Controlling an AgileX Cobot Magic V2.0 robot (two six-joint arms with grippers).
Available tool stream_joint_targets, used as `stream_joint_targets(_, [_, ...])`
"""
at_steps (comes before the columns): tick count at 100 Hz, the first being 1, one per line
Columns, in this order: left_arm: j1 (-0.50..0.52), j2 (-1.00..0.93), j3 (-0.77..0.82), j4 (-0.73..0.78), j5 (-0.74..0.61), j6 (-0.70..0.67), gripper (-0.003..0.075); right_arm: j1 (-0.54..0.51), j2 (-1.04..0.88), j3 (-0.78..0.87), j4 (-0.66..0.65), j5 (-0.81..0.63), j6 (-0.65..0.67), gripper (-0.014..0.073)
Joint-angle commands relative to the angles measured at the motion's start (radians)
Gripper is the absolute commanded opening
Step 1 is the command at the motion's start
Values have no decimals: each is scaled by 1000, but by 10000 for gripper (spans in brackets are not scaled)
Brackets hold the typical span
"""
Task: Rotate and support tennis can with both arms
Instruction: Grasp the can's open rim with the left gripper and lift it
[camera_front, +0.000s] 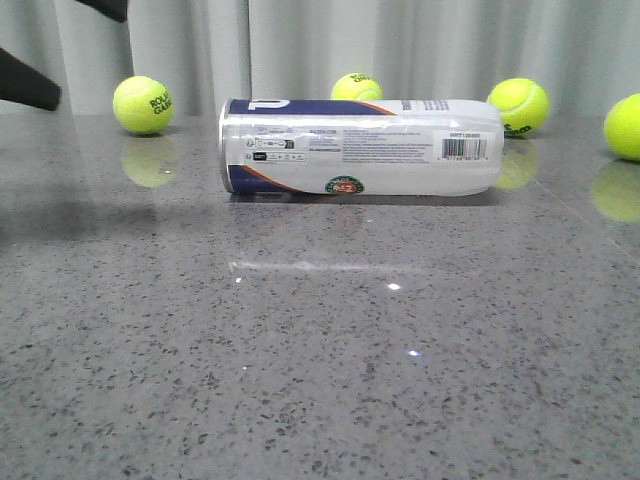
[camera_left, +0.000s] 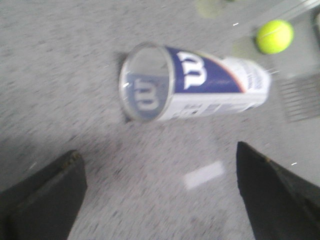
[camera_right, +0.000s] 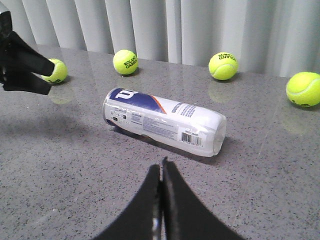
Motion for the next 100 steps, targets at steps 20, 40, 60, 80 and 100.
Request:
stream_joint_targets(20, [-128,203,-213,-166,-25,66,584,-4,6,-24,4,-84,0,-61])
stream_joint_targets(40, [-197,375,-357,-270,37,118,561,-4,6,-24,4,-84,0,-61])
stream_joint_targets(60, [-213,407,-382,-275,60,144,260,-4,6,-24,4,-85,0,-61])
stream_joint_targets(80, [-213,407,-382,-322,78,183,-19,-4,6,-24,4,-85,0,-61])
stream_joint_targets(100, [-213,328,-382,-341,71,267,-19,-4,6,-24,4,-85,0,-61])
